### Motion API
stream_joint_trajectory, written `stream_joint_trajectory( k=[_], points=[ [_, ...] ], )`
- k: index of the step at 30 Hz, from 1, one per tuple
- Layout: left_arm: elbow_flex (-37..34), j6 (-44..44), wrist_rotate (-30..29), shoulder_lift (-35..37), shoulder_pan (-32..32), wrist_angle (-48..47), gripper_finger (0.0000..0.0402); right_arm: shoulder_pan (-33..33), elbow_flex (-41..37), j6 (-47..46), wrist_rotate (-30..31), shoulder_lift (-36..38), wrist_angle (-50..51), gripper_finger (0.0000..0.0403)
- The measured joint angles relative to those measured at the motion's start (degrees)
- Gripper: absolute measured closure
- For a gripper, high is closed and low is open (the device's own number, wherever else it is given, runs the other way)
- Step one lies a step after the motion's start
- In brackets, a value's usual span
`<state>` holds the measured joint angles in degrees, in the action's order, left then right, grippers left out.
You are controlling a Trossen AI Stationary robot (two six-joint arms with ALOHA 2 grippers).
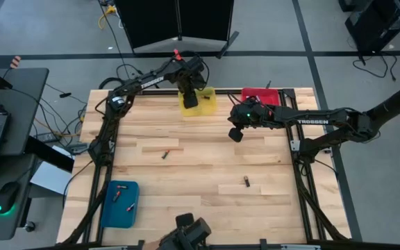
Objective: Sort batteries
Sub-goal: Put the black-red battery into the blue bin
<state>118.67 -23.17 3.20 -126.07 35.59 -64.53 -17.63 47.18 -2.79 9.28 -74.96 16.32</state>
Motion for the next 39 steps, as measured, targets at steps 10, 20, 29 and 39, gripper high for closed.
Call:
stream_joint_trajectory(
  k=[10,20,29,39],
  points=[
    [-12.83,5.87,0.87,13.50,-6.98,6.06,0.0396,0.38,-2.25,0.00,-0.02,0.02,-3.52,0.0388],
    [-45.27,22.29,-2.57,36.35,-15.26,26.16,0.0398,1.65,-9.77,-2.01,-4.32,0.02,-19.22,0.0389],
    [-62.34,41.39,-15.00,46.07,-28.75,29.46,0.0397,1.94,-14.23,-3.64,-8.79,-0.10,-24.77,0.0381],
    [-71.55,61.30,-22.02,46.10,-38.24,33.15,0.0394,1.92,-14.40,-2.60,-8.94,-1.59,-27.96,0.0386]
  ],
)
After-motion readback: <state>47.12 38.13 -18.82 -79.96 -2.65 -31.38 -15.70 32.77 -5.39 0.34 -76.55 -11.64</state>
